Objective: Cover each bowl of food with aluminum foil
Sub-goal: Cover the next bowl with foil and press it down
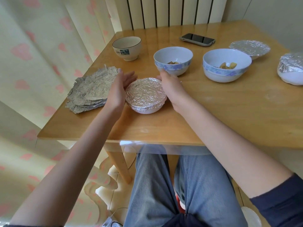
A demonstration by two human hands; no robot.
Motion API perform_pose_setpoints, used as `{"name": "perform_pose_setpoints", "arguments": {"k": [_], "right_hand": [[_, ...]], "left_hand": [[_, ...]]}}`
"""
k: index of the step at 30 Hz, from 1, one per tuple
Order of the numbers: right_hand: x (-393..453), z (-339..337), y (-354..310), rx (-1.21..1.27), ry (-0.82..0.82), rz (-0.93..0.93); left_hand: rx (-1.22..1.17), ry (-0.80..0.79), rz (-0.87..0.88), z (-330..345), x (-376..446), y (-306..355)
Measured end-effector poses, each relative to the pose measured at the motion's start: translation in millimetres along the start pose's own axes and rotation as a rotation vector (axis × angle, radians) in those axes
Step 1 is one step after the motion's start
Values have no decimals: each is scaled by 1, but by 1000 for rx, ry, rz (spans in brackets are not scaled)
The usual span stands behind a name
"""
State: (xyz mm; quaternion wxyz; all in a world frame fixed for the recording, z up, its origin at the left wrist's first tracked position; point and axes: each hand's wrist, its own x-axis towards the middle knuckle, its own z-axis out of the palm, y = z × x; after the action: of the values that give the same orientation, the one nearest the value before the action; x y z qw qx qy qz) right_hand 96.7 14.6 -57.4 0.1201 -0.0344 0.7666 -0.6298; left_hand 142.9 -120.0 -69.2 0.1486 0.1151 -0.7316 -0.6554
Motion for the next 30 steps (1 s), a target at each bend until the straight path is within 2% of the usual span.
{"name": "perform_pose_setpoints", "arguments": {"k": [3,5,14,19,22,26,30], "right_hand": [[-4,6,7,111,64,-26],[-6,12,9,101,83,-49],[-5,16,13,64,181,-47],[-9,16,9,77,162,-32],[-10,9,6,125,106,49],[-23,9,10,219,164,104],[-32,21,4,350,196,134]], "left_hand": [[13,-53,66,4,-1,1],[59,-80,90,5,1,-1],[107,-51,47,3,3,-1],[63,-48,11,4,3,-2],[-24,-32,-46,2,2,-3],[-267,53,-137,2,-5,-5],[-338,68,-186,10,-7,-3]]}}
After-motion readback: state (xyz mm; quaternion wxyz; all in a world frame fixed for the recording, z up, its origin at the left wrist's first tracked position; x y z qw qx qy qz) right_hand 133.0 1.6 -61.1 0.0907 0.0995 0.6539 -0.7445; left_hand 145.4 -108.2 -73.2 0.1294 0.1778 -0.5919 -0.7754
